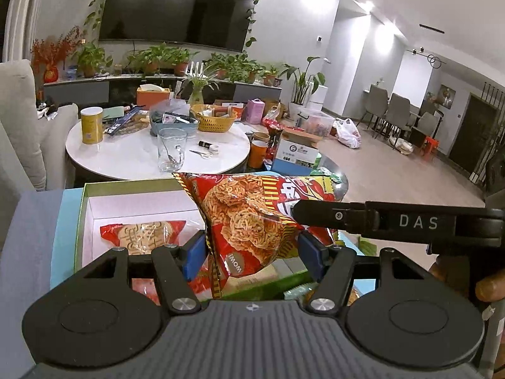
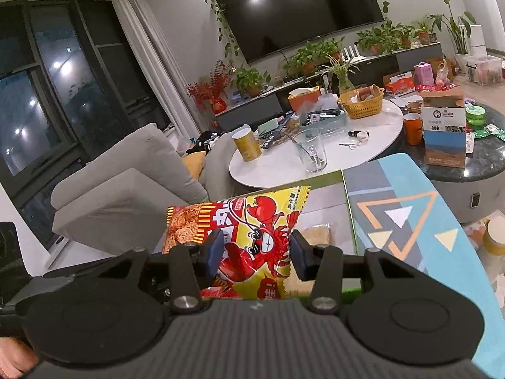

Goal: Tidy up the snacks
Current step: 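Carry the yellow crayfish bag into the green box and release it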

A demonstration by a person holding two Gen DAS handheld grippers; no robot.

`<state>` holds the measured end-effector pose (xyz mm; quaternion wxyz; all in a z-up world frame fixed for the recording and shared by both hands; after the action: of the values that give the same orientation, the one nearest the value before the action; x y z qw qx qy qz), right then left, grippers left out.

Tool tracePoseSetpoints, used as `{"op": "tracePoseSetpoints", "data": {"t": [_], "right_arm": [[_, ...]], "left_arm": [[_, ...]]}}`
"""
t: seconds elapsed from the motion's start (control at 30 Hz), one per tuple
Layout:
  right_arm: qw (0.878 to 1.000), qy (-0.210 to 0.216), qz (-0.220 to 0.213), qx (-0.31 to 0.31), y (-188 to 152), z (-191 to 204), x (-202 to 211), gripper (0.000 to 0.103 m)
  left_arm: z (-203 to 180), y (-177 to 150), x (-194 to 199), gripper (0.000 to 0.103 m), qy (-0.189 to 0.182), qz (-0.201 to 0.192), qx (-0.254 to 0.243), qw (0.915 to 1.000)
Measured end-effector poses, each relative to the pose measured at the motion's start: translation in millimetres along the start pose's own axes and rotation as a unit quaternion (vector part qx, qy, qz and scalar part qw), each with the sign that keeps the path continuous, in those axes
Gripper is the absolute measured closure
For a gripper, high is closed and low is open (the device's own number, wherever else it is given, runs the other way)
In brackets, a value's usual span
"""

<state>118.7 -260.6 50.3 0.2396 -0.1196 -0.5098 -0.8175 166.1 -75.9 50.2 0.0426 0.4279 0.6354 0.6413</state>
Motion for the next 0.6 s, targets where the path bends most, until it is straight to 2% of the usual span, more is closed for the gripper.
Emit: {"op": "tracePoseSetpoints", "data": {"t": [0.6], "right_arm": [[0.999, -0.018, 0.032, -0.035, 0, -30, -44, 0.054]], "left_arm": [[16, -5, -60, 0.044, 0.008, 0.045, 0.008, 0.9989]]}}
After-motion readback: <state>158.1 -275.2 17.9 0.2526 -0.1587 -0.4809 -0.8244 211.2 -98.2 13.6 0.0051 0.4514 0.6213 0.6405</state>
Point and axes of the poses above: each gripper's, at about its wrist camera, not at the fingertips, and x roughly against the way its jaws point, z to its left, y to its top, the point moved 1 cm from there along -x, roughly the way its jaws point, and after that the axes turned 3 degrees about -x, right-handed, at the moved point
